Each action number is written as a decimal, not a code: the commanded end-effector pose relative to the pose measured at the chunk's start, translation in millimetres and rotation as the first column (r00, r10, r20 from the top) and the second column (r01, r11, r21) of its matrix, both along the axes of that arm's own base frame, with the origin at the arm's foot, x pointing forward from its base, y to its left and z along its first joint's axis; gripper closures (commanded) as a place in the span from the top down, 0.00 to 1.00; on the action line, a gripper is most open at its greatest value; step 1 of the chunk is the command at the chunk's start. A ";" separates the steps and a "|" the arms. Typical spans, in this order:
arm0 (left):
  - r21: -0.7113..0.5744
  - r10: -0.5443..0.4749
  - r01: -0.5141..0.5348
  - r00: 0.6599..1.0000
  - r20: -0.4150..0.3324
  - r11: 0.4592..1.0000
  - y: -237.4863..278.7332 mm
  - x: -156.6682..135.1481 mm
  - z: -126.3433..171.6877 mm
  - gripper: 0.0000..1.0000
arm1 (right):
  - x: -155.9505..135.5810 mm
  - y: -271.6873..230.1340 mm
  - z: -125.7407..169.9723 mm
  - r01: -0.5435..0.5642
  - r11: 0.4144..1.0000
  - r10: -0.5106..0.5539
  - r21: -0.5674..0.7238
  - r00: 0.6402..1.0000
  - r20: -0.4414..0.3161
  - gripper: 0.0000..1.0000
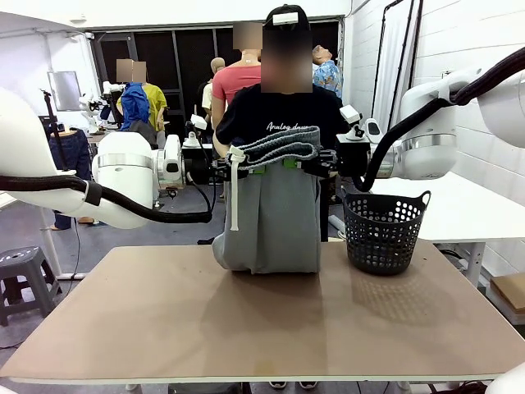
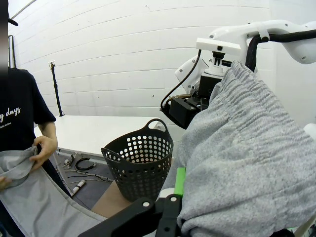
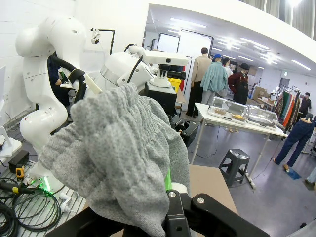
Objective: Fold the training pants.
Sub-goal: Release the ends of the Training pants and then grab the overlapped ends.
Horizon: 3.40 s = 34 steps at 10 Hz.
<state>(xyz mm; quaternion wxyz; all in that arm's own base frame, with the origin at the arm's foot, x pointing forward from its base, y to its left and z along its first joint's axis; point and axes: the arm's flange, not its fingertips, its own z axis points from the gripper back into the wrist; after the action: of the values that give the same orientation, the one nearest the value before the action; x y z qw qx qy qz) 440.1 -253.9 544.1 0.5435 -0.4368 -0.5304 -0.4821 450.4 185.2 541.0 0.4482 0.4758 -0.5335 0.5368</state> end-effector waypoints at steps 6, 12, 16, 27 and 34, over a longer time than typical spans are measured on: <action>-0.009 -0.009 0.009 1.000 0.001 1.000 -0.4 -0.6 2.6 0.00 | -4.4 -0.1 0.3 -0.004 1.000 0.004 0.015 1.000 0.006 0.00; -0.009 -0.009 0.009 1.000 0.001 1.000 -0.4 -0.6 2.6 0.00 | -4.4 -0.1 0.3 -0.004 1.000 0.004 0.015 1.000 0.006 0.00; -0.009 -0.009 0.009 1.000 0.001 1.000 -0.4 -0.6 2.6 0.00 | -4.4 -0.1 0.3 -0.004 1.000 0.004 0.015 1.000 0.006 0.00; -0.009 -0.009 0.009 1.000 0.001 1.000 -0.4 -0.6 2.6 0.00 | -4.4 -0.1 0.3 -0.004 1.000 0.004 0.015 1.000 0.006 0.00; -0.009 -0.009 0.009 1.000 0.001 1.000 -0.4 -0.6 2.6 0.00 | -4.4 -0.1 0.3 -0.004 1.000 0.004 0.015 1.000 0.006 0.00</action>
<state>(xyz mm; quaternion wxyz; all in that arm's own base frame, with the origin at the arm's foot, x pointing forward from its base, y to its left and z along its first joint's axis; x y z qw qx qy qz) 439.9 -254.0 543.9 0.5433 -0.4371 -0.5301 -0.4824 450.2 185.3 541.1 0.4478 0.4761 -0.5334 0.5369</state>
